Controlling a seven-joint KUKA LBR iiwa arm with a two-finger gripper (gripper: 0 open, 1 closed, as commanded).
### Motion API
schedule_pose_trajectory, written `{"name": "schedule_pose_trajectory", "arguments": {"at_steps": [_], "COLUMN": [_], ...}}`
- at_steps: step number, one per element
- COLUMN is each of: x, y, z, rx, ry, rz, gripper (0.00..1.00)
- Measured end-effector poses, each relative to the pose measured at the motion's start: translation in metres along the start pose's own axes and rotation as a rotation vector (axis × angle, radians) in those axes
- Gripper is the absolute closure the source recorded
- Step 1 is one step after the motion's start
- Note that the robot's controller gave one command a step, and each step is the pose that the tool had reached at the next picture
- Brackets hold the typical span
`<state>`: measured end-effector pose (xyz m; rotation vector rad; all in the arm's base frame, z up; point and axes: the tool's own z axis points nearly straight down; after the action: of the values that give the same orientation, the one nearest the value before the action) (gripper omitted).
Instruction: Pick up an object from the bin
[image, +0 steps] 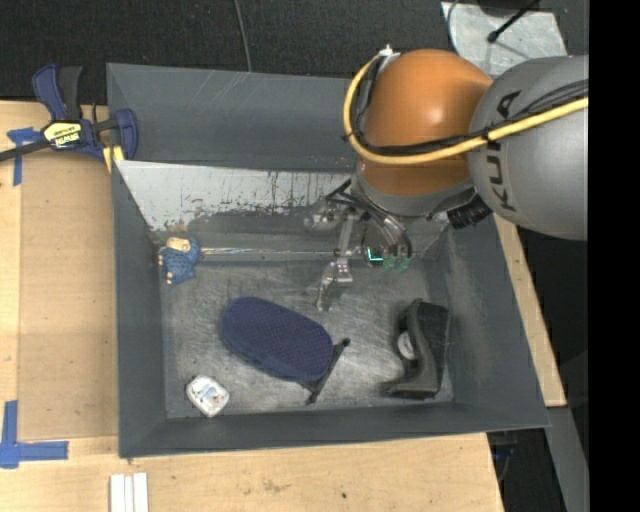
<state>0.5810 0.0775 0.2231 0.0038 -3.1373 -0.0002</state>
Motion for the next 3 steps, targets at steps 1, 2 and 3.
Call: {"name": "schedule_pose_trajectory", "arguments": {"at_steps": [1, 2, 3], "x": [0.07, 0.05, 0.047], "y": [0.011, 0.023, 0.023], "z": [0.097, 0.151, 0.147], "rx": [0.001, 0.0, -0.003], "ry": [0.005, -0.003, -0.011], "rz": [0.033, 0.114, 0.115], "gripper": [0.0, 0.0, 1.0]}}
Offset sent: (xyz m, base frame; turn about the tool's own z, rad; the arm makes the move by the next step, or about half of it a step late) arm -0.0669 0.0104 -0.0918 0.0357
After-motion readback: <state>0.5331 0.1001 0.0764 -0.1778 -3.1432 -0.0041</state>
